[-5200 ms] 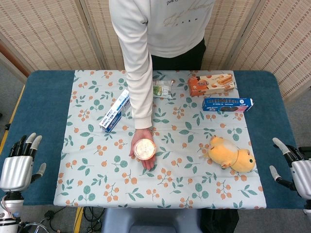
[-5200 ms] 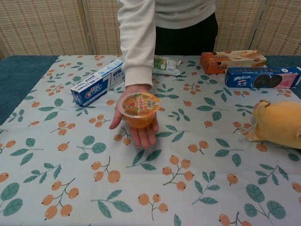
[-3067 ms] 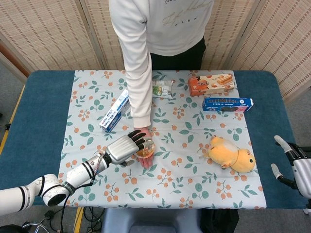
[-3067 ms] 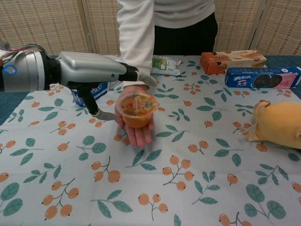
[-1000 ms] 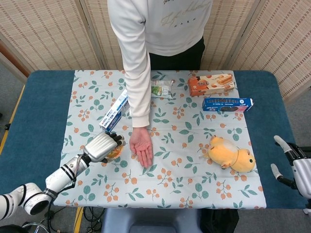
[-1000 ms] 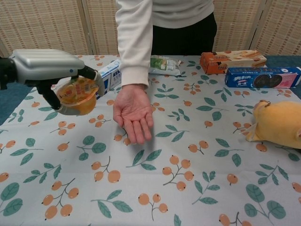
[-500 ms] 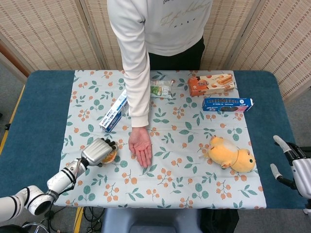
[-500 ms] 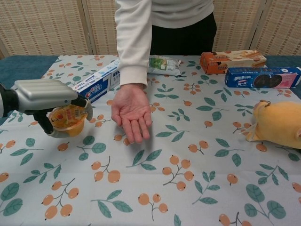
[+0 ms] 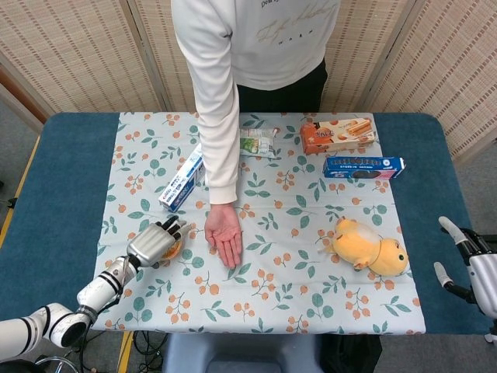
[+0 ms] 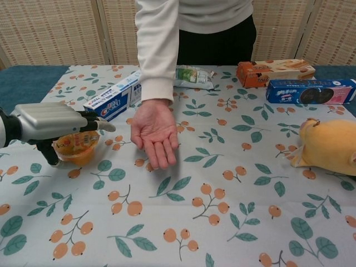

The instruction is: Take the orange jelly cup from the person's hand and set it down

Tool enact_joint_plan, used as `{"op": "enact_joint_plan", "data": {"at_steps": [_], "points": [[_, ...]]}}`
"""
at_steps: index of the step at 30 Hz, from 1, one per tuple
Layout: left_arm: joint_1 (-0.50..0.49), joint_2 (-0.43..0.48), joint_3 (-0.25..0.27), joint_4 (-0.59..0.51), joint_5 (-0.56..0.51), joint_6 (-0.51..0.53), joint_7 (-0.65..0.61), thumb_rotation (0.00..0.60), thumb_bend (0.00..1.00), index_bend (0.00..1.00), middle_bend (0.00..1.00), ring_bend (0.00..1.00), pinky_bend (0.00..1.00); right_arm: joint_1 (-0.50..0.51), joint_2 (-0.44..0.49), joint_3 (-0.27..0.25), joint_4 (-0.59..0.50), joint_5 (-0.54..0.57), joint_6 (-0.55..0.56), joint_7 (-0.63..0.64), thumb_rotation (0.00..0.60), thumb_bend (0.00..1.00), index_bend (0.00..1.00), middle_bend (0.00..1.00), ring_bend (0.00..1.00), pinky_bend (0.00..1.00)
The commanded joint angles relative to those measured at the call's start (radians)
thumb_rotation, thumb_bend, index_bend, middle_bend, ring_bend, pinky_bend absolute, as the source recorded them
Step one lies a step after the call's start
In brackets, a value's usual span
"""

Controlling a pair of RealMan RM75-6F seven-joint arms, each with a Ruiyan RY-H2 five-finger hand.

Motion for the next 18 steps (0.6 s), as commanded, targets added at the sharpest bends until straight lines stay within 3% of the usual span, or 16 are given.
{"op": "enact_joint_plan", "data": {"at_steps": [1, 18], "points": [[0.027, 0.037, -0.018, -0.052, -0.04, 0.044, 0.014, 0.6, 0.27, 0.0, 0.0, 0.0, 0.23, 0.0, -0.001, 0.0, 0.002, 0.001, 0.0, 0.002, 0.6, 0.38, 0.1, 0.24, 0.19, 0.41], [0.267, 0.263, -0.056, -0.267, -0.159, 0.402, -0.019, 0.6, 0.27, 0.0, 0.0, 0.0, 0.22, -0.003, -0.012, -0.001, 0.028, 0.011, -0.004, 0.024, 0.6, 0.38, 0.1, 0.24, 0.19, 0.41]]}}
